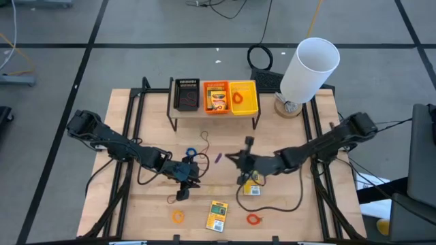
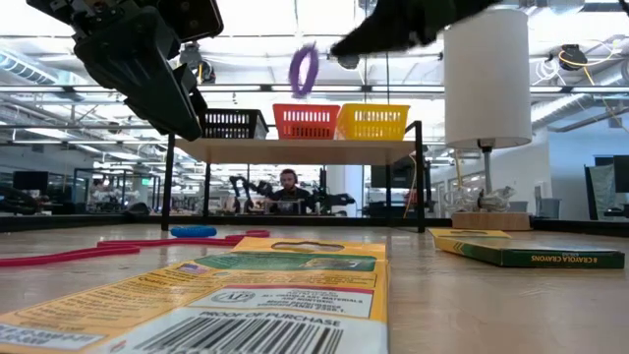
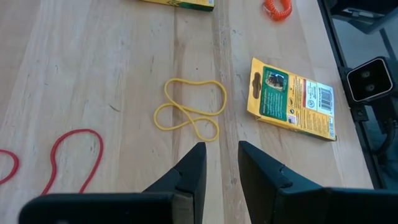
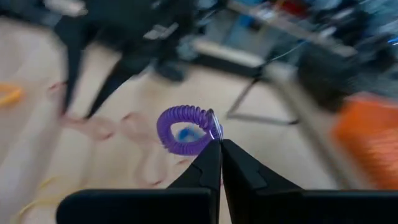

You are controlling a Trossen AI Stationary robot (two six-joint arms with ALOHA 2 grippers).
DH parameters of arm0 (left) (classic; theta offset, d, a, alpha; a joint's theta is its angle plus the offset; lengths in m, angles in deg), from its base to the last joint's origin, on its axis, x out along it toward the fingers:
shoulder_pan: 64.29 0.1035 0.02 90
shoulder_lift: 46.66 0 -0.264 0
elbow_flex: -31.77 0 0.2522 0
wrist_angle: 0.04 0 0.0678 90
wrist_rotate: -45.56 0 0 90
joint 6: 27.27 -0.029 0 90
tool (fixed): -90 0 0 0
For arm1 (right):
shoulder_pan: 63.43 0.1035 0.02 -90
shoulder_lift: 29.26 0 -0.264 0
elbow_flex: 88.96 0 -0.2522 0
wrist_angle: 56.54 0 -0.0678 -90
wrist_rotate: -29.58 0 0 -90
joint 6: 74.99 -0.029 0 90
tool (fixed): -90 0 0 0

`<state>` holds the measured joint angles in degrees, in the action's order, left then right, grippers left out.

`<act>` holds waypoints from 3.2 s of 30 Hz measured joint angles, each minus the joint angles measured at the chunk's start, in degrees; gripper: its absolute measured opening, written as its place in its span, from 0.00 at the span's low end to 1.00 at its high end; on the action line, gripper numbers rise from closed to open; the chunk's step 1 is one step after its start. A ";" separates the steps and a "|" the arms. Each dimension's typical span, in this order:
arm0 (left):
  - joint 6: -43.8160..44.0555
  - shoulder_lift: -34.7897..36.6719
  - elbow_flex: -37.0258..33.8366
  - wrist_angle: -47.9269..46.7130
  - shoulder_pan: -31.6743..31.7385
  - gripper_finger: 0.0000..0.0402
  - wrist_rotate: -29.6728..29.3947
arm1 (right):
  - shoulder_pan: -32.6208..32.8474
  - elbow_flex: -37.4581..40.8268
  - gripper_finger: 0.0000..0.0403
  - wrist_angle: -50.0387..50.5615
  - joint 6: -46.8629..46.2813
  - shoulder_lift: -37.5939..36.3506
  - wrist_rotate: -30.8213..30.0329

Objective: Pick & Place Office Desk Supplies
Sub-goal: Put the purple spring keychain into the yellow bin on the shelf, then put the orange spring keychain into the yellow bin on the shelf

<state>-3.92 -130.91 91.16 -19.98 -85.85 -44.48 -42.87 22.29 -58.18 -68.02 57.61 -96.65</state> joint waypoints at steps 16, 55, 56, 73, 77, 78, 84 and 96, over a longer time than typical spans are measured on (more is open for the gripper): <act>1.39 0.00 -0.02 0.50 2.10 0.20 0.05 | -11.17 -0.02 0.00 -5.28 22.14 -15.96 -22.01; -4.71 0.00 0.00 2.76 10.84 0.20 -0.06 | -32.64 -0.02 0.63 9.43 3.65 -16.11 11.91; -6.18 0.00 -0.02 3.96 10.92 0.20 -0.05 | -32.17 -0.02 0.65 8.95 2.76 -16.14 15.81; -13.26 0.00 0.00 8.75 6.34 0.20 -2.81 | -3.03 15.90 0.56 -6.72 -10.91 -14.69 37.51; -14.26 0.00 0.00 8.43 4.22 0.20 -4.13 | 5.37 18.25 0.54 -13.67 -14.78 -12.83 35.40; -14.29 0.00 0.00 8.43 3.83 0.20 -4.13 | 7.53 18.46 0.54 -13.91 -15.28 -11.92 33.90; -13.52 0.00 0.00 8.21 2.31 0.20 -4.23 | 15.87 16.88 0.53 -22.02 -15.80 -2.18 25.55; -9.63 0.00 0.00 7.66 0.81 0.20 -2.97 | 18.58 12.04 0.53 -22.97 -33.06 12.96 24.70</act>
<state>-13.55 -130.91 91.16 -12.32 -85.04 -47.45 -24.29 34.33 -81.15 -101.09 70.57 -71.95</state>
